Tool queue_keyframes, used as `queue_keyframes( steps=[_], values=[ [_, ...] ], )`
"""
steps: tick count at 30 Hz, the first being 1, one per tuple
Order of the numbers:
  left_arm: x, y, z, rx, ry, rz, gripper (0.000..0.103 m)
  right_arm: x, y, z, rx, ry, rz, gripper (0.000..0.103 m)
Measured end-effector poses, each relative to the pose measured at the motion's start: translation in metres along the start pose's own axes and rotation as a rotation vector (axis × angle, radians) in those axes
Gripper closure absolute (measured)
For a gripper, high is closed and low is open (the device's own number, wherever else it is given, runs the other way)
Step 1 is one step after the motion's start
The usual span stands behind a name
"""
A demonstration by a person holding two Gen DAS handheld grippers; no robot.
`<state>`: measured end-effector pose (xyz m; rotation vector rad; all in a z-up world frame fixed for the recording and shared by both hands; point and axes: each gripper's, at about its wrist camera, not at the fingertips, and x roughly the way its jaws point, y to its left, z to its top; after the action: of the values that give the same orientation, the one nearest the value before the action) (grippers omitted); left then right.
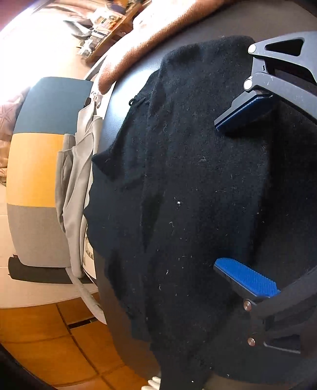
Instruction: Fold clothes
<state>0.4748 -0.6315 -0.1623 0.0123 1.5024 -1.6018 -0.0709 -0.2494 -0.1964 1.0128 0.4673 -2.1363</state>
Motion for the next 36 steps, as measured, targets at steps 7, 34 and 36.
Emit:
queue_keyframes(
  steps=[7, 34, 36],
  values=[
    [0.002, 0.007, 0.005, -0.070, -0.014, 0.034, 0.059, 0.000, -0.001, 0.000, 0.002, -0.003, 0.008, 0.000],
    [0.091, -0.218, -0.250, 0.613, 0.399, -0.251, 0.100, 0.000, -0.003, -0.001, 0.011, -0.013, 0.028, 0.000],
    [0.106, -0.223, -0.284, 0.651, 0.457, -0.240, 0.100, 0.000, -0.004, -0.002, 0.011, -0.014, 0.030, 0.000]
  ],
)
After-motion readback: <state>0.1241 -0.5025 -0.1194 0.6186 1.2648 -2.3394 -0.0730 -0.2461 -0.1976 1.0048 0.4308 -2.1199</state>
